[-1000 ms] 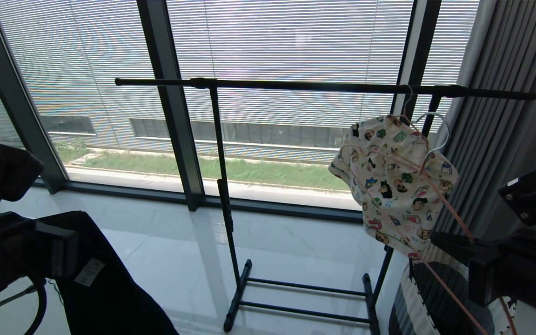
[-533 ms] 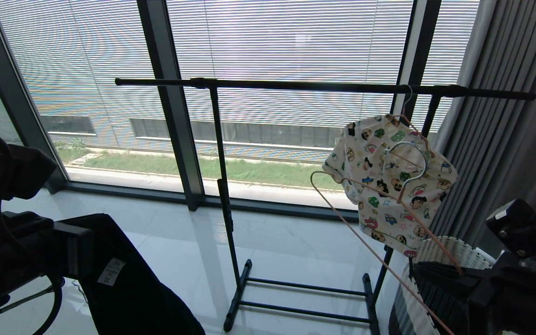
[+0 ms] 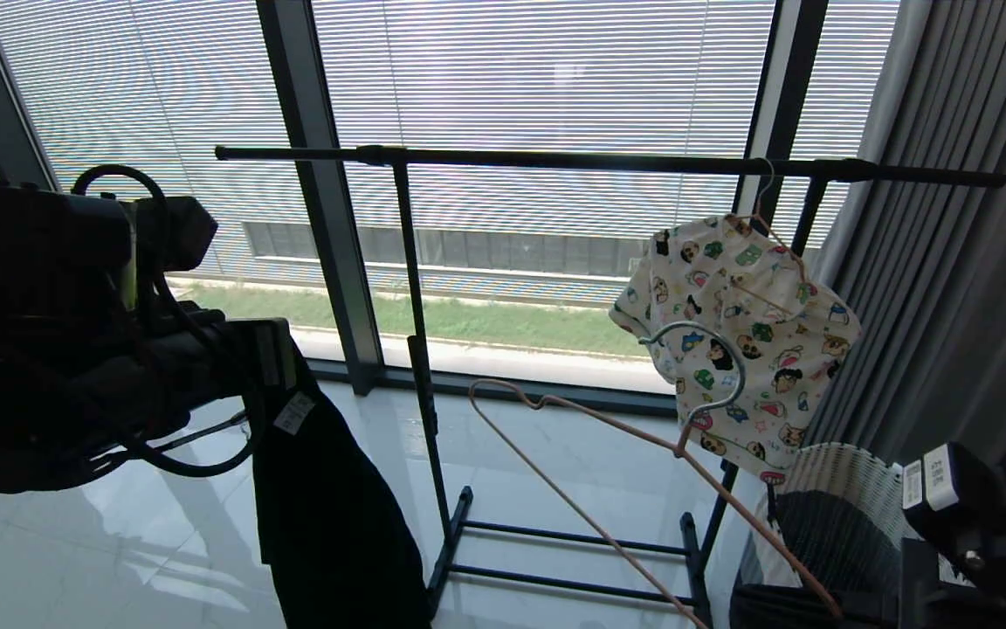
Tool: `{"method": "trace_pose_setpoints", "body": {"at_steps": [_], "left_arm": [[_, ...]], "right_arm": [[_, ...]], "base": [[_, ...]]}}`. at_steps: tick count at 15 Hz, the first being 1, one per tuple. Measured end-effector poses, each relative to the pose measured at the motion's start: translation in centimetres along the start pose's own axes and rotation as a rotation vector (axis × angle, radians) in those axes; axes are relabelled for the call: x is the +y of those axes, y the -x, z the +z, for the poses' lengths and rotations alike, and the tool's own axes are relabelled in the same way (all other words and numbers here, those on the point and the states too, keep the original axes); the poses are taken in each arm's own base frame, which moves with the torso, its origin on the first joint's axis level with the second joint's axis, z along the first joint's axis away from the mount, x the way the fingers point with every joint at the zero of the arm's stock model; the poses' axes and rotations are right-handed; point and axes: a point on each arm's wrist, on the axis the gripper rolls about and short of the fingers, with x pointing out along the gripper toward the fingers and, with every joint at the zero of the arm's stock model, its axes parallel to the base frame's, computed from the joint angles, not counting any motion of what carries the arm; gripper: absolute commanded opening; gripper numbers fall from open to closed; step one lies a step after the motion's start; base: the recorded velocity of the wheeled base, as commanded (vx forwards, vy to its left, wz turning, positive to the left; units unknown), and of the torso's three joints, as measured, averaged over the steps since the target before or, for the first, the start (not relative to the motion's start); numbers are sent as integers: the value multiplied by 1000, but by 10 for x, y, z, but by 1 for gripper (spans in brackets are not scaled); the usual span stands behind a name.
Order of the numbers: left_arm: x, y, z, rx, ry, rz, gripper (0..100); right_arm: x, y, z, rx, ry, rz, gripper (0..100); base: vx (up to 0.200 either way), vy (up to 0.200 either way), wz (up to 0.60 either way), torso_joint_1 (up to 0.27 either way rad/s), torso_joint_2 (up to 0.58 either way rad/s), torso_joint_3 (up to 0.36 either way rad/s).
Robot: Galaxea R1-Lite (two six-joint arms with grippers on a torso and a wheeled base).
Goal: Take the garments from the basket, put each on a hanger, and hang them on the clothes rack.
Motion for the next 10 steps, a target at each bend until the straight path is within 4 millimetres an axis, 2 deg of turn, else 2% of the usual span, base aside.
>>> {"method": "trace_pose_setpoints", "body": {"at_steps": [4,10], "left_arm": [[-12,-17,4,13,-14,-15,0],[-33,-8,13,-25,-26,-96,0]], "right_arm": [[22,-2,2,11,47,113,0],[39,-33,25,-61,33,174,0]], "base": [[0,0,0,0,0,0],[0,0,0,0,0,0]]}}
